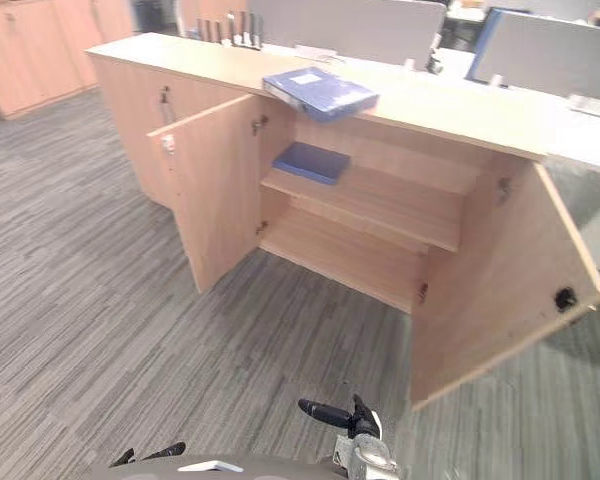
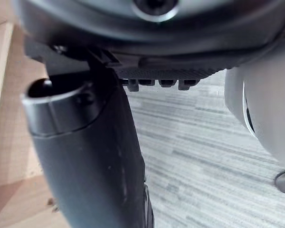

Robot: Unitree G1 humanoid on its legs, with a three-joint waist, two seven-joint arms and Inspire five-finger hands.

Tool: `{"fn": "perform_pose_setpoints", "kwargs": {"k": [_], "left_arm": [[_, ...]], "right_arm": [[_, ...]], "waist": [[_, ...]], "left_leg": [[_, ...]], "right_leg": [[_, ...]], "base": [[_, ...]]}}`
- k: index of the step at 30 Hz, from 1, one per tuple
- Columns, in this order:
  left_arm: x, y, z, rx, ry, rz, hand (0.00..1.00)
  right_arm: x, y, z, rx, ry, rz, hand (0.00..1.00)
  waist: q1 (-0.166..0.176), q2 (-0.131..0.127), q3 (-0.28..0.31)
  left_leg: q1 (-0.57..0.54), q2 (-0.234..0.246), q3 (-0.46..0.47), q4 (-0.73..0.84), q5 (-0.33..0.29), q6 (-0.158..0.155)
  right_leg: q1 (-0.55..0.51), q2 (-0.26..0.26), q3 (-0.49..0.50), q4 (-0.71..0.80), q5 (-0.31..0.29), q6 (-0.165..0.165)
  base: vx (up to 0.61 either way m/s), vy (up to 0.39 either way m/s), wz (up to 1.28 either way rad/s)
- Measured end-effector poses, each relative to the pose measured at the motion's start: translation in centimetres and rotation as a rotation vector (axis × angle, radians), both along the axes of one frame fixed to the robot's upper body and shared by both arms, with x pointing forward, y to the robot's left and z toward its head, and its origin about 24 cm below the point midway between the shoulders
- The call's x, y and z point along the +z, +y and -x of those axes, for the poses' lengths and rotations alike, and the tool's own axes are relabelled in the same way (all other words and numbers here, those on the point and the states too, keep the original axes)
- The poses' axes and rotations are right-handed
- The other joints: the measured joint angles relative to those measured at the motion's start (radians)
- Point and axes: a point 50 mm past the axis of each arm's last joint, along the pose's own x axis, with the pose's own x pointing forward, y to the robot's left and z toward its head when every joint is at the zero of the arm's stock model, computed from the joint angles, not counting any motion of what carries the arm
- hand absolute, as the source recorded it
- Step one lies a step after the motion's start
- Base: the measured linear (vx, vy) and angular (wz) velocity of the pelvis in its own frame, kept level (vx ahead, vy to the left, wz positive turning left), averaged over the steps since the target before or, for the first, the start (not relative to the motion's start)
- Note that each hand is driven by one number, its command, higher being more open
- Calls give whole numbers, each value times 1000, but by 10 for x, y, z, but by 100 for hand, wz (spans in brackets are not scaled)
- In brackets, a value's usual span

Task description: Walk over to the cabinet, pick up the folder, carry it to the office cabinet, place the folder inside the office cabinet, then close the office cabinet door

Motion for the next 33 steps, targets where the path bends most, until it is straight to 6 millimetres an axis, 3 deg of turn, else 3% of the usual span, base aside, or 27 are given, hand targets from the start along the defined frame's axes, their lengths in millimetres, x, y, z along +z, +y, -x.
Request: {"fn": "perform_pose_setpoints", "kwargs": {"k": [2,4,7,10,12,18,22,27,33], "left_arm": [[0,-1,-4,-17,-4,1,100],[0,-3,-8,-24,-5,2,100],[0,-4,-10,-34,-13,1,100],[1,-3,-14,-38,-20,-5,100],[2,1,-14,-20,-23,-23,100],[2,3,-17,-99,-16,-41,100],[3,2,-20,-170,-12,-50,100],[3,0,-24,-208,-23,-52,100],[4,-1,-31,-239,-40,-56,100]], "right_arm": [[0,-2,-1,-11,0,-1,100],[2,-4,-5,-12,-5,6,100],[0,-4,-2,-18,7,1,100],[-1,-8,5,-29,25,7,100],[-5,-12,22,-101,62,-6,100],[-5,-15,27,-161,70,-10,100],[-6,-16,27,-170,79,-8,100],[-6,-16,28,-182,80,-11,100],[-7,-15,30,-177,86,-15,100]], "waist": [[-1,-3,5],[-25,5,12],[-25,-3,16],[-29,-12,16],[-28,-27,12],[-30,-28,-10],[-33,-26,-12],[-57,-19,-16],[-59,-18,-17]], "left_leg": [[-2,4,11,-18,12,-6],[8,12,11,-39,25,-11],[27,29,7,-61,35,-26],[41,29,-4,-106,53,-39],[37,28,-39,-134,61,-56],[5,21,-58,-171,85,-50],[22,9,-85,-210,87,-47],[94,-11,-89,-254,86,-46],[113,-29,-101,-253,84,-42]], "right_leg": [[20,18,-8,-94,28,44],[14,23,-6,-95,33,36],[11,52,24,-99,26,24],[19,60,12,-120,30,15],[19,64,-12,-123,20,-1],[-3,93,-11,-184,44,3],[5,111,40,-247,86,-7],[53,103,66,-273,106,-3],[61,86,89,-278,124,1]], "base": [[-24,-130,-65],[-44,-102,-20],[-50,-106,-21],[-39,-89,5],[14,-70,25],[89,-33,1],[158,35,-35],[89,90,-19],[37,82,-12]]}}
